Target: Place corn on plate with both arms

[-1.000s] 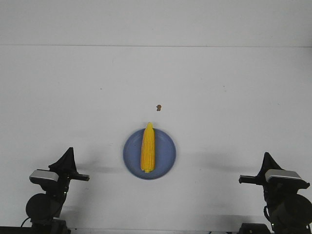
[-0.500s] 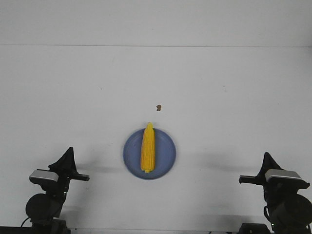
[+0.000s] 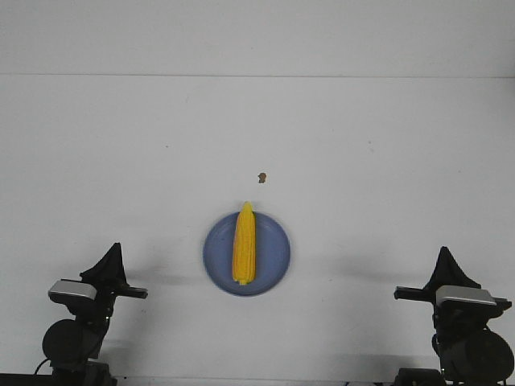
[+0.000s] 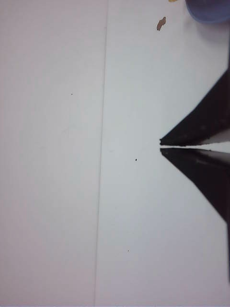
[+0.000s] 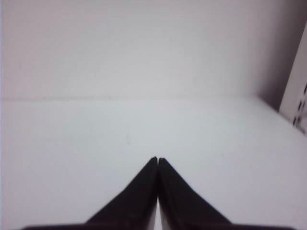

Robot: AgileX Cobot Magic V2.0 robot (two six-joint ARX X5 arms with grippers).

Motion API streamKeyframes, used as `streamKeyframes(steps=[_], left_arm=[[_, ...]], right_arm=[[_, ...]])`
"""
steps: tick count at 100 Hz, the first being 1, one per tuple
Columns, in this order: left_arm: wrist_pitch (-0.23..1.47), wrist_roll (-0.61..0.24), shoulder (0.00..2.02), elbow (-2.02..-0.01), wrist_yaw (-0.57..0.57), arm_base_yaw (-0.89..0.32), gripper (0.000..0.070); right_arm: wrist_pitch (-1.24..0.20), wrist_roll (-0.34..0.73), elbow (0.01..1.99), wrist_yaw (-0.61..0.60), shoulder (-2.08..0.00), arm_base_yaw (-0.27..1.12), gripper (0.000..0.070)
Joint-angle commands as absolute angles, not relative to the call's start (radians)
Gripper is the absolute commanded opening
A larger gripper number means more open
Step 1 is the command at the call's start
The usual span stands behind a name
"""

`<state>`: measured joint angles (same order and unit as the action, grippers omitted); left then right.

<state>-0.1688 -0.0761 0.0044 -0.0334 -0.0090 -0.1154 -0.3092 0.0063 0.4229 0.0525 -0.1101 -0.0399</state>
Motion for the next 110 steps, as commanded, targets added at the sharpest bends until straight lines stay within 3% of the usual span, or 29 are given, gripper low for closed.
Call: streamKeyframes(steps=[1,26,49,110], left_arm=[[-0.182,-0.068,0.003,-0.014,-0.011,-0.114,0.0016],[-0.182,-0.068,0.003,-0.014,-0.011,-0.114,0.0016],[-0.181,-0.068,0.003,-0.014,-0.011,-0.114,0.0016],[-0.181,-0.068,0.003,-0.014,-0.011,-0.114,0.0016]], right_arm=[[-0.254,-0.009,0.366,0.052,-0.072,-0.040,0.0001],[-0.143,-0.008,0.182,0.033,-0.001,-0.039,0.0001],[0.107,0.005,0.013,-0.004,-0.001,-0.039,0.0001],[0.112,0.003,0.012,0.000,-0.001,-0.039,0.0001]])
